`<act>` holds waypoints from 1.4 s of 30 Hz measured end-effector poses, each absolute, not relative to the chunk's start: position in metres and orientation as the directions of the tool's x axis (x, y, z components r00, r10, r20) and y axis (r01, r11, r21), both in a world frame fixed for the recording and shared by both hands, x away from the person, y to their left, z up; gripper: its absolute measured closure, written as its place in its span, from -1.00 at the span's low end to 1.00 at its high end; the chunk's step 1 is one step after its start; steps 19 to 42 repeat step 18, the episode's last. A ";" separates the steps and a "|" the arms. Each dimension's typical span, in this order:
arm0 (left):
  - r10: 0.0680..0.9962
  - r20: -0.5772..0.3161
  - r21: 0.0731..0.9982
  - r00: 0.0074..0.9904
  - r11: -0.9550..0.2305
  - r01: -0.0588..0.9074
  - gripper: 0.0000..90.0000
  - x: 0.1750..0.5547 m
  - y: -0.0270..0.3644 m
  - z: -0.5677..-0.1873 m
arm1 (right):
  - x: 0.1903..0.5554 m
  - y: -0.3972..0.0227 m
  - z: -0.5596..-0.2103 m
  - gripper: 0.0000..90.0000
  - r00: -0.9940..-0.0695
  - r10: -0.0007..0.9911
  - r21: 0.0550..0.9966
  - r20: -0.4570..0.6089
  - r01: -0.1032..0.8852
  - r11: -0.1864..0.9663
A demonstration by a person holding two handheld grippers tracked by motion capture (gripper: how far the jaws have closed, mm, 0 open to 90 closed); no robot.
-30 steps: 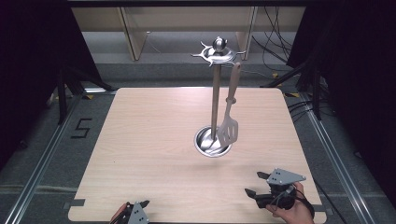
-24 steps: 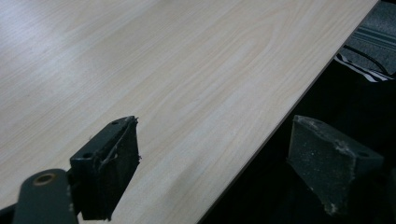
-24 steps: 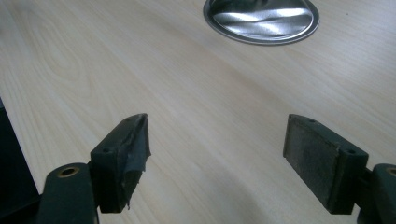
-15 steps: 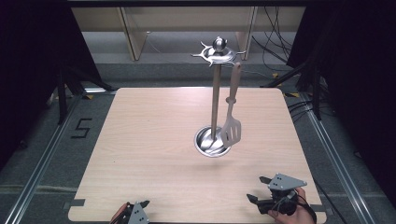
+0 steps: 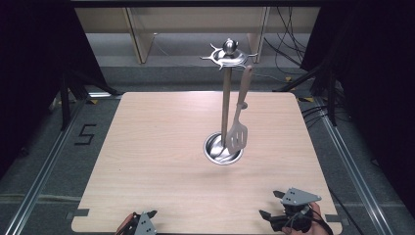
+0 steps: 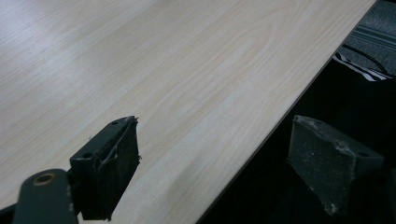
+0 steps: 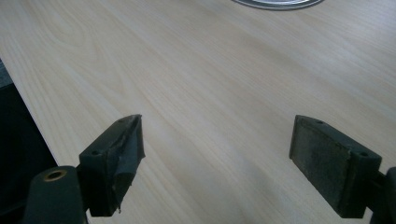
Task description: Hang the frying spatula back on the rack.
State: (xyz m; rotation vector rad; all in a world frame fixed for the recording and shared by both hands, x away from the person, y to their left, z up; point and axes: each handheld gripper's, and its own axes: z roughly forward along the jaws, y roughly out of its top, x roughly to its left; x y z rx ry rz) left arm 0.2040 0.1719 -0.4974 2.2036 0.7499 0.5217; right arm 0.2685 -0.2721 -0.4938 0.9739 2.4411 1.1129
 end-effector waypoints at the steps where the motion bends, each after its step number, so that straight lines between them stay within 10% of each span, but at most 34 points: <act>1: 0.652 0.134 0.752 0.747 -0.558 0.351 -0.65 0.204 0.172 -0.497 | 0.268 -0.273 -0.494 -0.59 -0.730 0.684 0.756 0.006 0.450 0.474; 42: 0.652 0.136 0.754 0.746 -0.557 0.349 -0.65 0.204 0.172 -0.498 | 0.265 -0.275 -0.494 -0.59 -0.713 0.700 0.748 0.038 0.485 0.454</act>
